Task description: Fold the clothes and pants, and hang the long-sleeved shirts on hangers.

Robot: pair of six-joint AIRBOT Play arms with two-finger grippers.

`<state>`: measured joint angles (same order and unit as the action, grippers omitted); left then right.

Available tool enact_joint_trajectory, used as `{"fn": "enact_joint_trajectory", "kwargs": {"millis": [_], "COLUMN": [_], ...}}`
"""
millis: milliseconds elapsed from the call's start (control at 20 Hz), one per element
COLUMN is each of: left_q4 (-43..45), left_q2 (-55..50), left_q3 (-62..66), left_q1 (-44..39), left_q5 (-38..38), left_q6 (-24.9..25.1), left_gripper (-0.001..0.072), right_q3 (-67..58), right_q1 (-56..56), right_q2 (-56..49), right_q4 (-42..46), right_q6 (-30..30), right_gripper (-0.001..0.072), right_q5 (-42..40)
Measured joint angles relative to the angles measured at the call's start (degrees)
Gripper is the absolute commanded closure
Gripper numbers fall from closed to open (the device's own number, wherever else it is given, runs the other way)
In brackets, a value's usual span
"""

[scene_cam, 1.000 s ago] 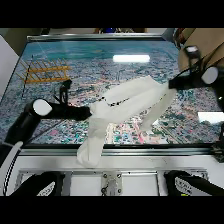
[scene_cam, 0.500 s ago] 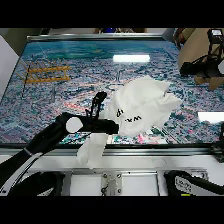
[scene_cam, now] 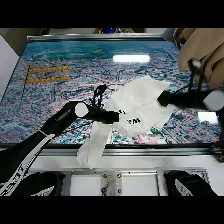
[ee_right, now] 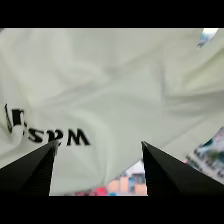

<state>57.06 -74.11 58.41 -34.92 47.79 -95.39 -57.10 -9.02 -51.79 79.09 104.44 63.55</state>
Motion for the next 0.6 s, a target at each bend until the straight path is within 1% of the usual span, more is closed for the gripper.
{"fn": "enact_joint_trajectory", "kwargs": {"millis": [150, 300, 400, 500, 600], "left_q4": [-0.02, -0.04, -0.04, -0.04, -0.04], "left_q2": [-0.35, -0.48, -0.52, -0.52, -0.52], "left_q3": [0.13, 0.20, 0.22, 0.22, 0.22], "left_q1": [0.24, 0.33, 0.33, 0.33, 0.33], "left_q5": [0.07, 0.13, 0.11, 0.11, 0.15], "left_q6": [-0.13, -0.11, -0.11, -0.11, -0.09], "left_gripper": [0.0689, 0.0689, 0.0689, 0.0689, 0.0689], "right_q3": [11.98, 19.26, 21.44, 22.56, 23.10], "right_q1": [-11.39, -23.28, -29.68, -33.99, -36.37], "right_q2": [5.60, 6.71, 4.76, 1.27, -2.89], "right_q4": [2.32, 4.39, 6.60, 8.52, 9.66], "right_q6": [18.23, 34.38, 43.58, 51.43, 57.51], "right_gripper": [0.0138, 0.0137, 0.0137, 0.0138, 0.0138], "right_q5": [-2.99, -7.65, -10.43, -14.60, -19.78]}}
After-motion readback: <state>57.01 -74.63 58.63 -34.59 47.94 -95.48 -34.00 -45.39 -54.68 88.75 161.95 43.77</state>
